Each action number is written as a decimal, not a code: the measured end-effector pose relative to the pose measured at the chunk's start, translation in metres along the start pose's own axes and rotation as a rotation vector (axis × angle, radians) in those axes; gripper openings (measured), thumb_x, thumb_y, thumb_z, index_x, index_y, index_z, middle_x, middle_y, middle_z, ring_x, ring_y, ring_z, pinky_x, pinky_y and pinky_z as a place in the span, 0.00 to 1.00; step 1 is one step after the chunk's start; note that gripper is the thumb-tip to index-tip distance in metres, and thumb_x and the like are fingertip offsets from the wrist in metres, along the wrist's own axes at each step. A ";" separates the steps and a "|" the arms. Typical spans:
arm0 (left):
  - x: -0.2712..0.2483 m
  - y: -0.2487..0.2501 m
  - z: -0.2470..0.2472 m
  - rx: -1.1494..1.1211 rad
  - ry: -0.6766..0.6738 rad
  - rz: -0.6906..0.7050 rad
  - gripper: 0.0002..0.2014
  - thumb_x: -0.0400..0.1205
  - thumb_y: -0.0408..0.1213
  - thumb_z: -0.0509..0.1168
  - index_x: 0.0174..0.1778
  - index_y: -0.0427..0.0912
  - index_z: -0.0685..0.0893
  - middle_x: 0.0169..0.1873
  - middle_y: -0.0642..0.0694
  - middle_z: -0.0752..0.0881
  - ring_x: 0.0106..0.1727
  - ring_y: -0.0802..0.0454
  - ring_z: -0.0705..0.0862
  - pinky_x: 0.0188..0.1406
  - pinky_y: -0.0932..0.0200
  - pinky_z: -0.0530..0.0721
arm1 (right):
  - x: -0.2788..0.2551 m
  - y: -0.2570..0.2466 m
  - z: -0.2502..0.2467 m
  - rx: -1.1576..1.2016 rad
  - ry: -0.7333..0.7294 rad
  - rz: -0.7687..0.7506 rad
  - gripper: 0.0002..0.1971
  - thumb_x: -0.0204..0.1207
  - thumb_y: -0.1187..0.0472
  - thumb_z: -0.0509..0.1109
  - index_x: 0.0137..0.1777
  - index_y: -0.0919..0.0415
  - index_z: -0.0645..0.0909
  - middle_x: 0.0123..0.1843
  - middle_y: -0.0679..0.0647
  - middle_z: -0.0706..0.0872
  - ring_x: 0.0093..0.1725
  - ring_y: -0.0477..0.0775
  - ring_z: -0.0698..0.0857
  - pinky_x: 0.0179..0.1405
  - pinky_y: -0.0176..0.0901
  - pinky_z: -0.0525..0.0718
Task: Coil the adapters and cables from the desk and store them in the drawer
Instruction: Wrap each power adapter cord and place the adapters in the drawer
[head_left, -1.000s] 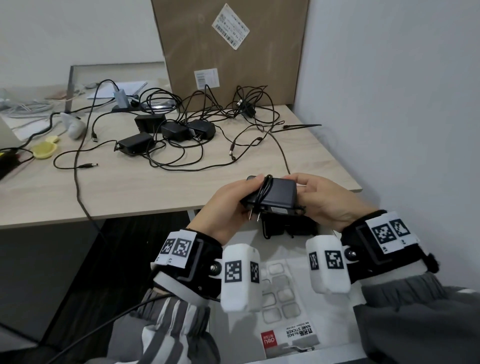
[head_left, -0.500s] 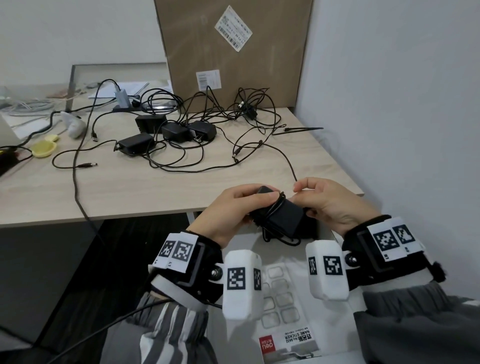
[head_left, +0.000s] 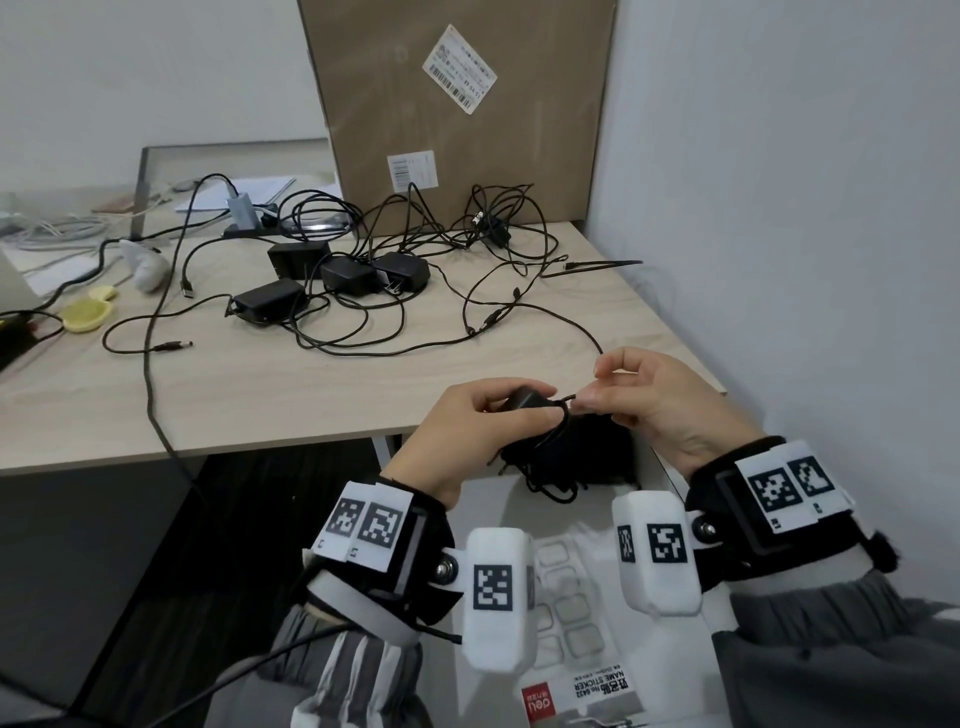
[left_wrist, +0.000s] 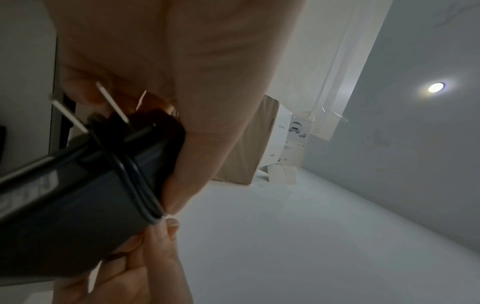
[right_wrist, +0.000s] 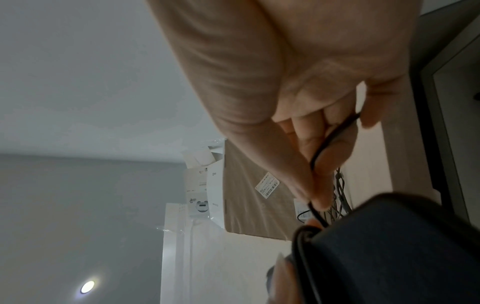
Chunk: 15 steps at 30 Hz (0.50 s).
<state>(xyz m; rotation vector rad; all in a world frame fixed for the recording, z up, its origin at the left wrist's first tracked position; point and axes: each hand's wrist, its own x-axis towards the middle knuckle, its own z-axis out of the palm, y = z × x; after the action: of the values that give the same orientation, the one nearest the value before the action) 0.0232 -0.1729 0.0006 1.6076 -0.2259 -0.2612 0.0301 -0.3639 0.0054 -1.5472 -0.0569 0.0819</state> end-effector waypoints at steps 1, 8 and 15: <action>0.000 0.000 0.000 -0.003 0.027 0.016 0.11 0.73 0.37 0.76 0.51 0.48 0.90 0.46 0.46 0.91 0.48 0.52 0.88 0.51 0.59 0.84 | 0.000 -0.001 0.001 0.026 0.004 -0.025 0.13 0.68 0.74 0.74 0.42 0.56 0.77 0.37 0.57 0.90 0.39 0.54 0.87 0.42 0.39 0.77; 0.002 0.004 -0.002 -0.057 0.314 0.175 0.10 0.73 0.37 0.76 0.50 0.50 0.90 0.42 0.49 0.87 0.40 0.58 0.83 0.34 0.69 0.81 | -0.008 -0.010 0.015 0.062 -0.077 -0.257 0.11 0.75 0.76 0.67 0.50 0.59 0.79 0.47 0.58 0.92 0.55 0.51 0.89 0.53 0.32 0.80; 0.005 0.001 -0.001 -0.070 0.499 0.261 0.11 0.76 0.40 0.74 0.54 0.48 0.88 0.48 0.43 0.88 0.45 0.52 0.86 0.31 0.69 0.79 | -0.011 -0.008 0.030 0.002 -0.169 -0.288 0.13 0.79 0.75 0.62 0.59 0.63 0.80 0.52 0.57 0.91 0.44 0.41 0.86 0.45 0.30 0.81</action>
<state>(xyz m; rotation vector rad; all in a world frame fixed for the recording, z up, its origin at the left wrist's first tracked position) 0.0281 -0.1739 0.0014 1.5036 -0.0379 0.3288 0.0163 -0.3349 0.0140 -1.5129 -0.4116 -0.0164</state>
